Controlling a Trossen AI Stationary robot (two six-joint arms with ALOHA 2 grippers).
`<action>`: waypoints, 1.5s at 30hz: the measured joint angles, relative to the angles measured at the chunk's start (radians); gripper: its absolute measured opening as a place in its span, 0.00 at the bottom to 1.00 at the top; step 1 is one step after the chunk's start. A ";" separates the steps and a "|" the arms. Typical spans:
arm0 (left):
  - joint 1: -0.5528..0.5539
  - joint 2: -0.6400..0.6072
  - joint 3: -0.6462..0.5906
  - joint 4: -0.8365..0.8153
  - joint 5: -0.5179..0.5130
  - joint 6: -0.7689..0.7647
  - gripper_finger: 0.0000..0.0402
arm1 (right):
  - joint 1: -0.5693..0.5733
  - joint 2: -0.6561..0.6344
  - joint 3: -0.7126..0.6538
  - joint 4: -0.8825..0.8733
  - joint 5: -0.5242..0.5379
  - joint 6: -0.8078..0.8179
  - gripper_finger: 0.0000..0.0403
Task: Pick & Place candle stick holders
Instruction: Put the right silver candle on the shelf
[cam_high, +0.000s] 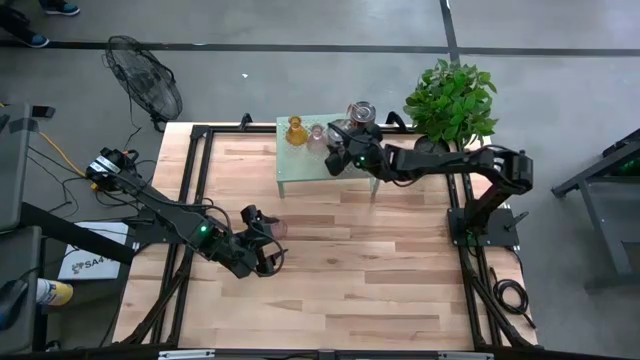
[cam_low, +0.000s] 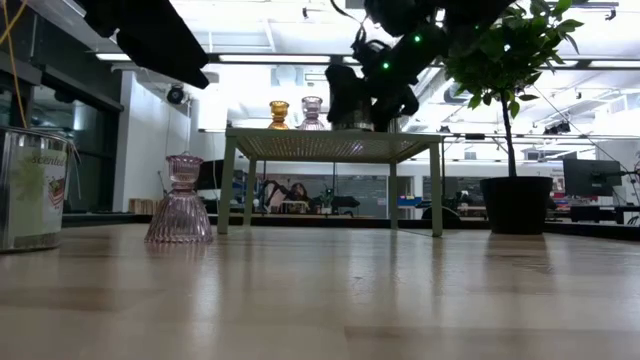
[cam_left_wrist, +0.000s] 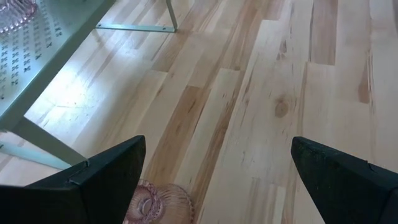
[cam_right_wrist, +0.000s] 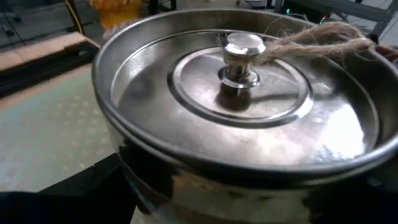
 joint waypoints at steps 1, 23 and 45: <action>0.000 0.000 0.000 -0.001 0.001 0.000 0.99 | 0.000 0.000 0.000 0.003 0.002 0.007 0.88; 0.000 0.000 0.000 -0.005 0.010 0.003 0.99 | -0.009 0.087 0.002 0.074 0.028 0.070 0.88; 0.000 0.000 0.000 -0.005 0.008 0.004 0.99 | -0.020 0.088 0.000 0.074 0.023 0.070 0.95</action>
